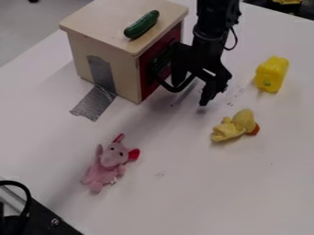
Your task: Open the drawer
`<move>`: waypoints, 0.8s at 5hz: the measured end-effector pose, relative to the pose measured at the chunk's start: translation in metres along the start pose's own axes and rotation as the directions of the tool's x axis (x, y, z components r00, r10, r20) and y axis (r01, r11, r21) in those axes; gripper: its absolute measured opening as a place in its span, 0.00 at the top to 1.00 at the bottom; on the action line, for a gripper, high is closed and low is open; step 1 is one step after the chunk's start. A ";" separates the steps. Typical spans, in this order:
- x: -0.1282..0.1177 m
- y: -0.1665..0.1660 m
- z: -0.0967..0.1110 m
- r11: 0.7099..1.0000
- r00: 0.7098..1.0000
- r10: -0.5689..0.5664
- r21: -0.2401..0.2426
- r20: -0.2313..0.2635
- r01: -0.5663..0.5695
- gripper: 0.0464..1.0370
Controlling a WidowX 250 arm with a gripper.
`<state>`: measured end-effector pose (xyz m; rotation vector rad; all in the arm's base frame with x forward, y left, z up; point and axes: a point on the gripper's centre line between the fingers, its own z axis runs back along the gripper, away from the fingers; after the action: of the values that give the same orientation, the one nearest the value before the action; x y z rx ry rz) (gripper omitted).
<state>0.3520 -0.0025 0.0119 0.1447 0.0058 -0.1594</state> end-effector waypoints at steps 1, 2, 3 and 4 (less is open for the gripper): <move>-0.002 -0.012 -0.007 0.999 1.000 -0.005 -0.032 -0.006 0.005 0.34; -0.005 -0.030 -0.007 0.998 0.999 -0.041 -0.050 0.005 0.041 0.62; -0.006 -0.050 0.002 0.995 0.998 -0.059 -0.081 0.022 0.061 0.83; -0.008 -0.053 0.003 0.994 0.999 -0.046 -0.095 0.011 0.046 0.90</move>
<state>0.3358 -0.0538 0.0074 0.0483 0.0077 -0.2054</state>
